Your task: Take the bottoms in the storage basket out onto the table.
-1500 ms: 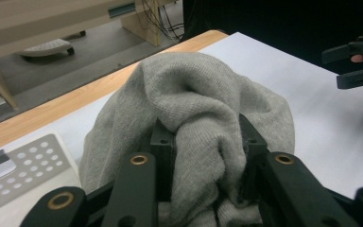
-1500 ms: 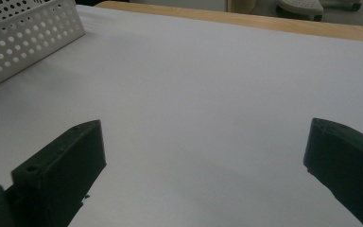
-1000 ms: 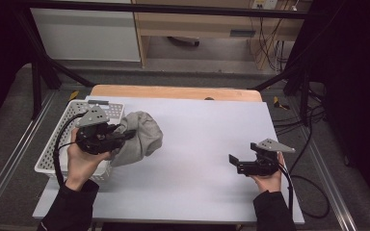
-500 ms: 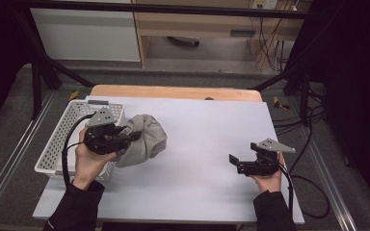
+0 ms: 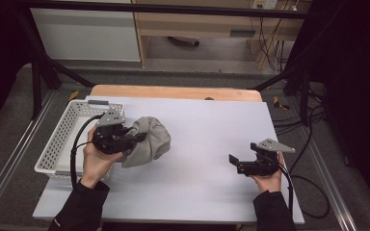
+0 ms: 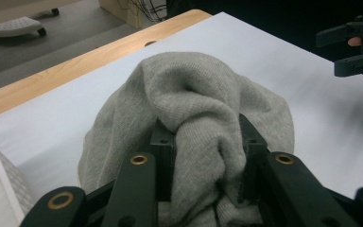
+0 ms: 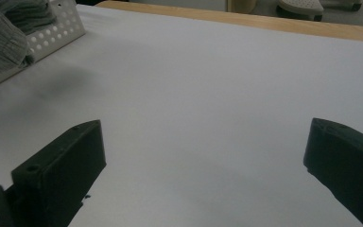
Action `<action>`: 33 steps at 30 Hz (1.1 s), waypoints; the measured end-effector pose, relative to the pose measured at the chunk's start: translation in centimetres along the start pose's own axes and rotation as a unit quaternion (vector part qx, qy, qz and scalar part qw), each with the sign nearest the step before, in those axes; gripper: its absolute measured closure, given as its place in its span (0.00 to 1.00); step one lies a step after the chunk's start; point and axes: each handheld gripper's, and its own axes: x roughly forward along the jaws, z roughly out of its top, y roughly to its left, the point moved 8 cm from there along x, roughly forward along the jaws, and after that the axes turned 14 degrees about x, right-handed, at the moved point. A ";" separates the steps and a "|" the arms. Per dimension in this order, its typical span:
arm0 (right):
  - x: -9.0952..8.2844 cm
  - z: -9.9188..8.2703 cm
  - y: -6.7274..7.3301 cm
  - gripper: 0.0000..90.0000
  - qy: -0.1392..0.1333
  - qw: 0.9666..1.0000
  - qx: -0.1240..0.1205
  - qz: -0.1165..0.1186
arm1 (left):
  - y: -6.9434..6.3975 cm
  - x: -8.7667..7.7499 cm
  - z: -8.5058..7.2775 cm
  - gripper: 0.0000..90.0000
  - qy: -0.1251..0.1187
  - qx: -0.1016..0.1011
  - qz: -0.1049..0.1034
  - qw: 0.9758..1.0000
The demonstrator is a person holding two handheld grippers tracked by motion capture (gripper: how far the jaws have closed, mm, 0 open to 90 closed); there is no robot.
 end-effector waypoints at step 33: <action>0.0 0.0 0.0 0.00 -0.001 1.000 0.000 0.001 | -2.2 3.0 0.2 0.74 0.002 0.009 -0.026 1.000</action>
